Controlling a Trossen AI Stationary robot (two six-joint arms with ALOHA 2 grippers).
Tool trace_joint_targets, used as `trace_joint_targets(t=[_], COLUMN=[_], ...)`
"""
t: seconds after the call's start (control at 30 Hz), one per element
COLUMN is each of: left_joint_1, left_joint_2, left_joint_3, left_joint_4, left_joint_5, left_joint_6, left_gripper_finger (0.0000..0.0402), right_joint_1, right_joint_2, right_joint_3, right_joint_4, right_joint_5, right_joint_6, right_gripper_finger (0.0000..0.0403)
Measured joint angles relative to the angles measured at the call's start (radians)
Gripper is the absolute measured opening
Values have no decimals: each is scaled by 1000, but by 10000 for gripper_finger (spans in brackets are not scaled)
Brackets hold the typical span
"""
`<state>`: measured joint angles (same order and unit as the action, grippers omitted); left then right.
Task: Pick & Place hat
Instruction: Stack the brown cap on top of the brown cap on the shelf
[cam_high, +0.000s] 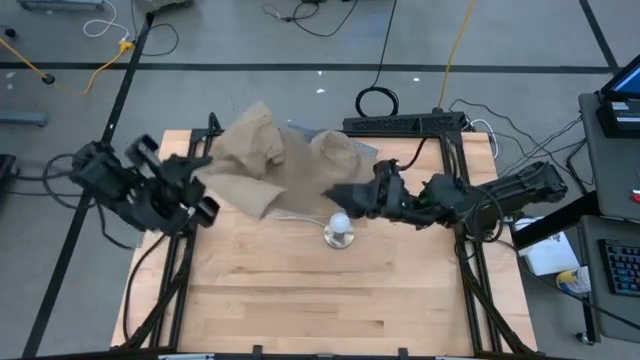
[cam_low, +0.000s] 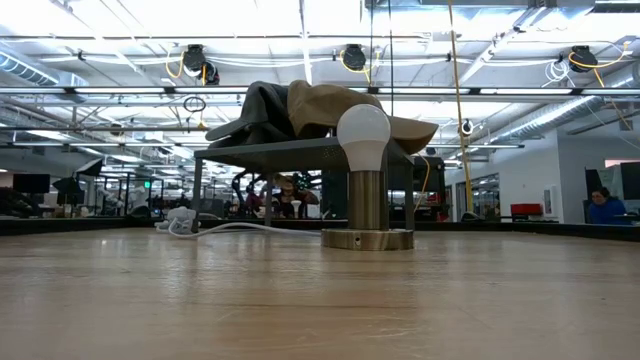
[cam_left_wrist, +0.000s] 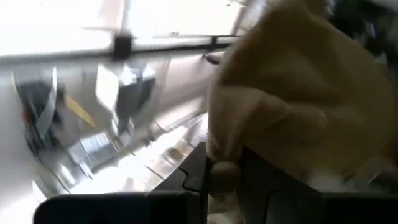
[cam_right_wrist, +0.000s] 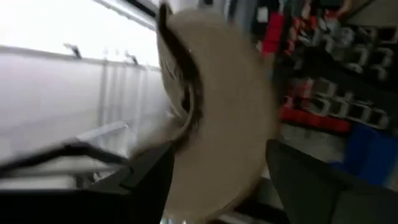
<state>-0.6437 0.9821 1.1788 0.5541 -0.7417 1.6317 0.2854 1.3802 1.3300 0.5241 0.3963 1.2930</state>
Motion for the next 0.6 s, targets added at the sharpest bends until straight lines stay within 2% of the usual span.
trace_joint_targets(t=[0.13,0.27,0.4,0.6], left_joint_1=[11,21,22,20], left_joint_2=[-1,0,6,33], left_joint_3=[45,86,147,247], left_joint_4=[-4,-11,-65,-186], left_joint_5=[-70,-190,-404,-671], left_joint_6=[-338,-573,-772,-1004], left_gripper_finger=[52,52,52,52], right_joint_1=[5,11,10,-11], right_joint_2=[-31,-60,-103,-161], right_joint_3=[0,0,0,0], right_joint_4=[-135,-199,-207,-146], right_joint_5=[-95,-170,-190,-188], right_joint_6=[-46,-160,-394,-804], right_gripper_finger=[264,263,258,258])
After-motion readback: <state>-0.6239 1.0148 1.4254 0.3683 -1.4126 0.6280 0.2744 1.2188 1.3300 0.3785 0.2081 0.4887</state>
